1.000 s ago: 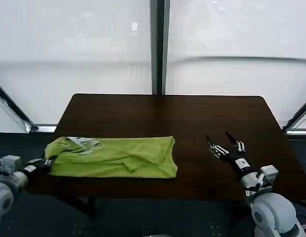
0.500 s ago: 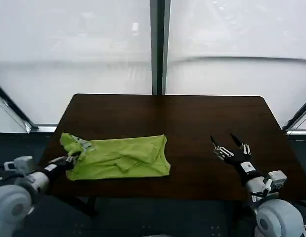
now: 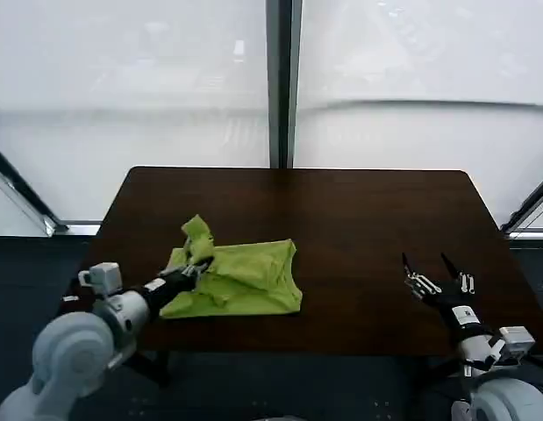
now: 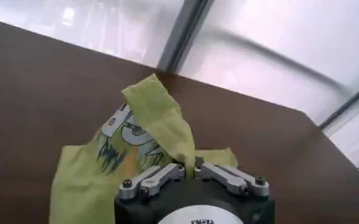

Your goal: Fold and organize the clothes.

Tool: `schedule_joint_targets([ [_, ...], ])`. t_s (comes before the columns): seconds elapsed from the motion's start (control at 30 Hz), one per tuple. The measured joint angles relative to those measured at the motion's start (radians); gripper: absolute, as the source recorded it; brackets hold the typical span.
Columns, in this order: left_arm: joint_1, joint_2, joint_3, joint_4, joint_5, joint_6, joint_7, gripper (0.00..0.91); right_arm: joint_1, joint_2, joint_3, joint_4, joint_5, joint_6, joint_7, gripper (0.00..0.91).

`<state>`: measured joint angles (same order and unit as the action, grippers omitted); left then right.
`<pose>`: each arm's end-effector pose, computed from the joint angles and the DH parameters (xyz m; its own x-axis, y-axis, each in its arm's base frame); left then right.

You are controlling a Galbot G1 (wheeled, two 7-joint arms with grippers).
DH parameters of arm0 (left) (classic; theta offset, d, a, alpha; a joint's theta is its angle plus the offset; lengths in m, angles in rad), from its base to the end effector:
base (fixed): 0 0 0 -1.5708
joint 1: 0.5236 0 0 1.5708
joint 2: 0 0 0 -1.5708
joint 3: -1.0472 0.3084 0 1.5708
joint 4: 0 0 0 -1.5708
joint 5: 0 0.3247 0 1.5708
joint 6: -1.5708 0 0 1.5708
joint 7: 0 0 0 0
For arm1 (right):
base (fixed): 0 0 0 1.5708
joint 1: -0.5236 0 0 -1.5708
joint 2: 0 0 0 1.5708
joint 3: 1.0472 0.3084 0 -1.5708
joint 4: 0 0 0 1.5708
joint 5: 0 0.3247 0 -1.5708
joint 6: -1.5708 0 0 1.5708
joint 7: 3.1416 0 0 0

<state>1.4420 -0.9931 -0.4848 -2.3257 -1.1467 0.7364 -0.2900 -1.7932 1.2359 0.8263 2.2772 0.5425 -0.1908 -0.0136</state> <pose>0.1885 0.0392 -0.1620 -0.7201 0.4777 0.5032 0.2632 0.8591 -0.4388 0.1270 -0.1016 -0.2100 -0.9840 -0.0307 0.1756 -0.0137 0.9952 0.0972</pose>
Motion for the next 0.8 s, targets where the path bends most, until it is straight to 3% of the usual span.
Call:
schedule_joint_targets([
  [0.7, -0.076, -0.141, 0.168, 0.081, 0.149, 0.000, -0.003, 0.000, 0.004, 0.043, -0.058, 0.003, -0.066, -0.003, -0.003, 0.878],
  [0.73, -0.076, -0.145, 0.172, 0.083, 0.157, 0.000, -0.003, 0.878, 0.005, 0.044, -0.061, 0.001, -0.070, -0.003, -0.003, 0.878],
  [0.8, -0.073, -0.154, 0.182, 0.086, 0.174, 0.000, -0.002, 0.878, 0.008, 0.044, -0.066, -0.002, -0.076, -0.003, -0.005, 0.878],
])
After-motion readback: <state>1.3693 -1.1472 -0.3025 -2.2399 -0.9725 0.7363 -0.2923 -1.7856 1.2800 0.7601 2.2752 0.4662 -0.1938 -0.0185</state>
